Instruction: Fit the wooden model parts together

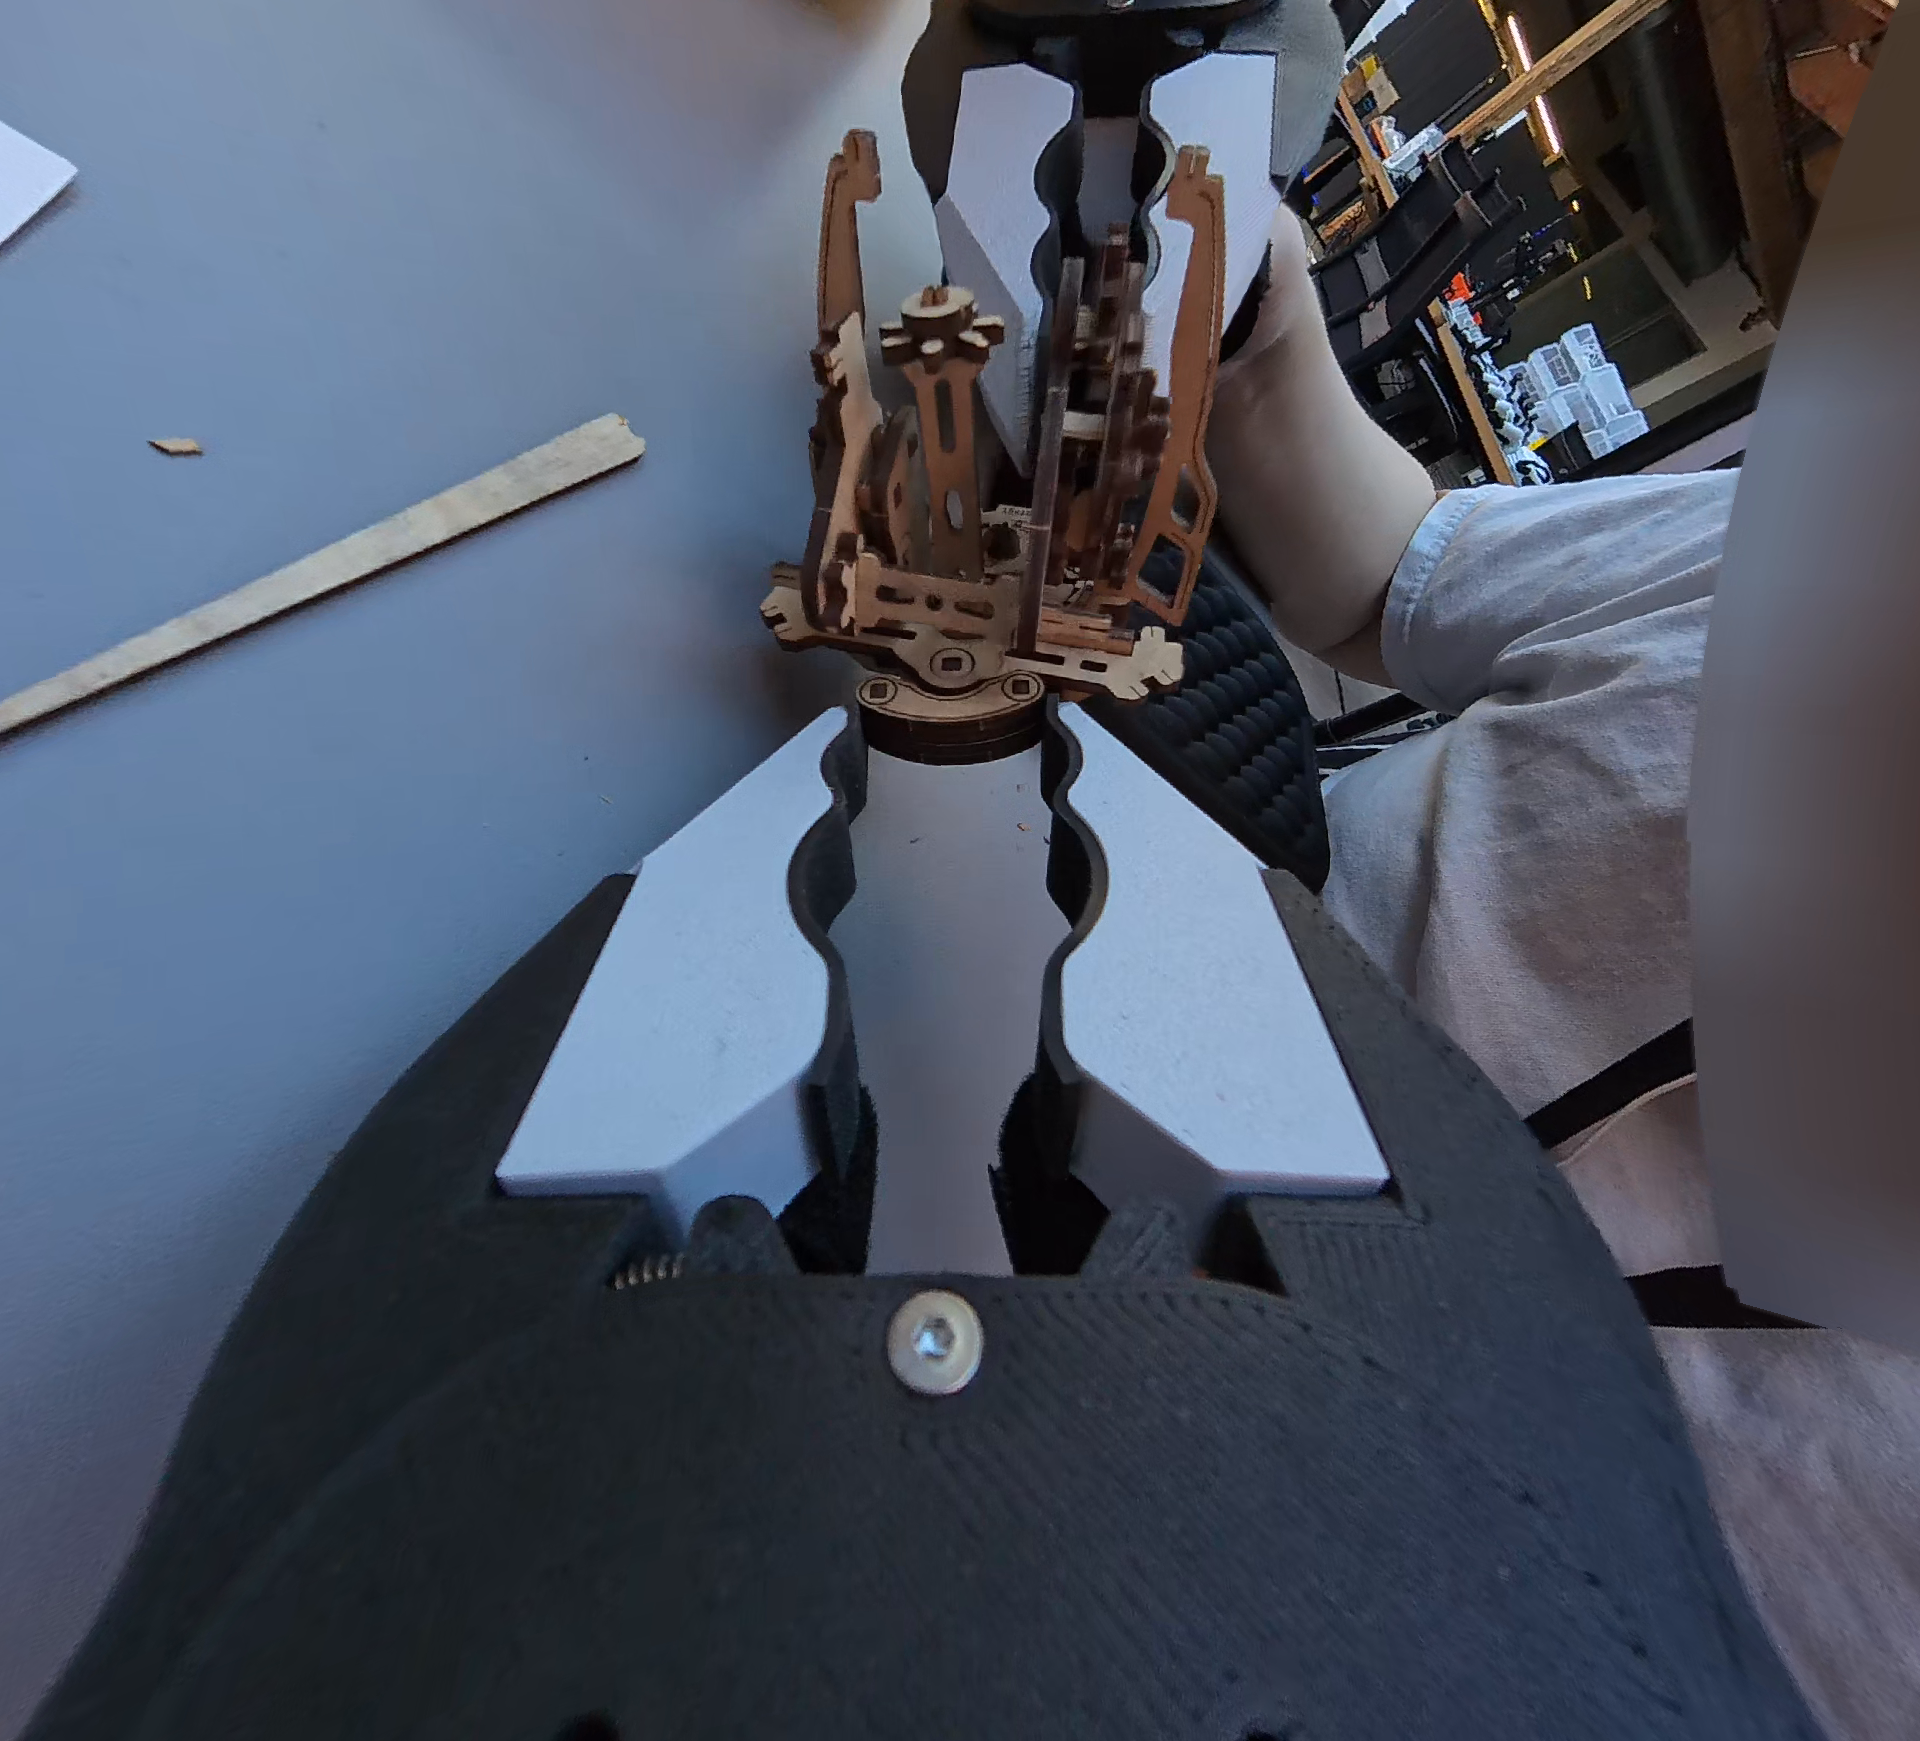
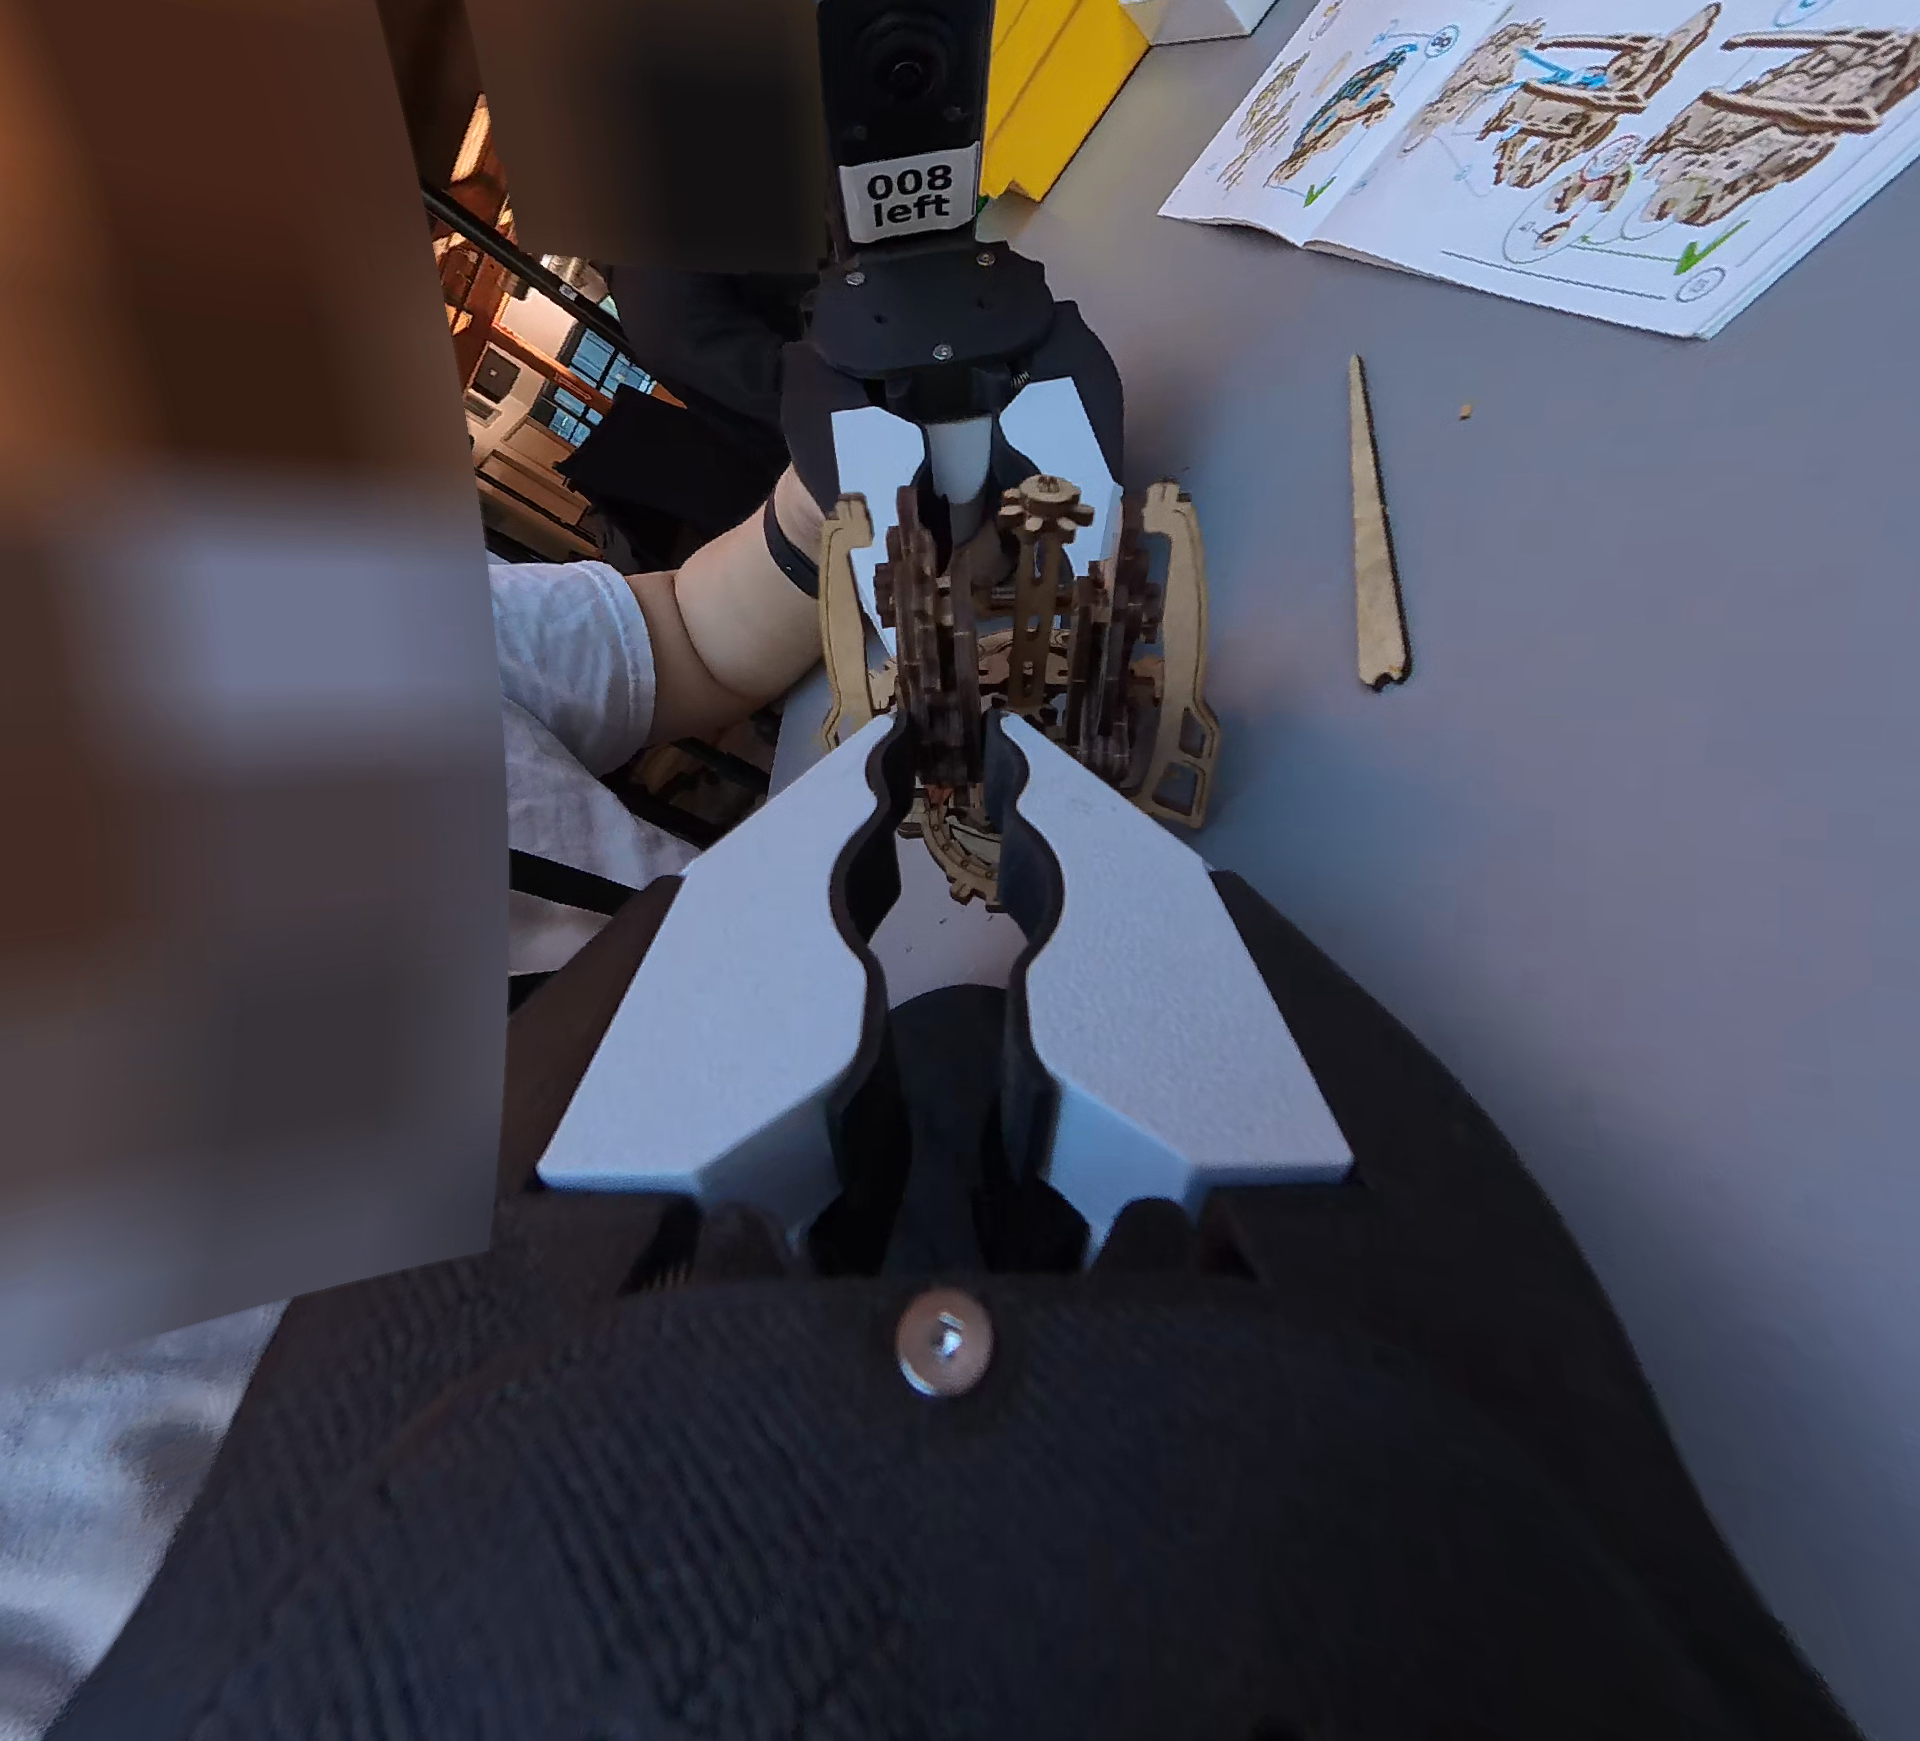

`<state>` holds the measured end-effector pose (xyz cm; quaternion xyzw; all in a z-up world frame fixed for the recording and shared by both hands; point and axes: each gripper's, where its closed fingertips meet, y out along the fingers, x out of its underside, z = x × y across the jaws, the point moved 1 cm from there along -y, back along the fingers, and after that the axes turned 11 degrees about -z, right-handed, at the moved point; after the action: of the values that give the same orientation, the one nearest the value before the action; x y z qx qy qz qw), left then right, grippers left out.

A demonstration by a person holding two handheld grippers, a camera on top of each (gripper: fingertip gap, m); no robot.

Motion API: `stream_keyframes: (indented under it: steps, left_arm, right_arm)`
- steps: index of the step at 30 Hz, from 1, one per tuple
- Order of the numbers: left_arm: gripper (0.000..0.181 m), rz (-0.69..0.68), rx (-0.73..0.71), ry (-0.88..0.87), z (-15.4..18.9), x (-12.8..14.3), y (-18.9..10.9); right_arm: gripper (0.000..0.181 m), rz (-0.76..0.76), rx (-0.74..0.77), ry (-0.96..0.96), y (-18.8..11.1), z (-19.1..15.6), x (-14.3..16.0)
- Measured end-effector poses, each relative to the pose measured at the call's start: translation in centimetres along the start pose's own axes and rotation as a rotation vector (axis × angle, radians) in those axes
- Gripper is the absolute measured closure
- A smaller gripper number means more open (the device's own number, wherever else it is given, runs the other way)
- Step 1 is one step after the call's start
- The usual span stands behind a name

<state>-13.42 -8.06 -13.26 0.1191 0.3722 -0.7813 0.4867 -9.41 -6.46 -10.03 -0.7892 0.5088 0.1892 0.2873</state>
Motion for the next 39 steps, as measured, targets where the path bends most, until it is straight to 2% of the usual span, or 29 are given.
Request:
stream_keyframes:
  steps: [1, 5, 11, 33, 39]
  left_arm:
    - [0.149, -0.002, 0.009, 0.000, 0.08, 0.03, 0.00]
    - [0.149, -0.007, 0.033, -0.005, 0.30, 0.13, 0.04]
    - [0.149, -0.011, 0.038, -0.006, 0.34, 0.20, 0.06]
    - [0.149, 0.006, 0.047, -0.036, 0.12, 0.03, -0.08]
    - [0.150, 0.016, 0.105, -0.078, 0.36, -0.07, -0.17]
  right_arm:
    - [0.170, -0.003, 0.002, -0.024, 0.02, -0.16, -0.01]
    - [0.170, -0.011, -0.003, -0.072, 0.08, -0.51, -0.01]
    - [0.170, -0.010, -0.049, -0.020, 0.09, -0.36, 0.05]
    - [0.170, 0.013, -0.049, 0.079, 0.00, 0.18, 0.01]
    - [0.171, 0.020, -0.087, 0.116, -0.05, 0.11, 0.01]
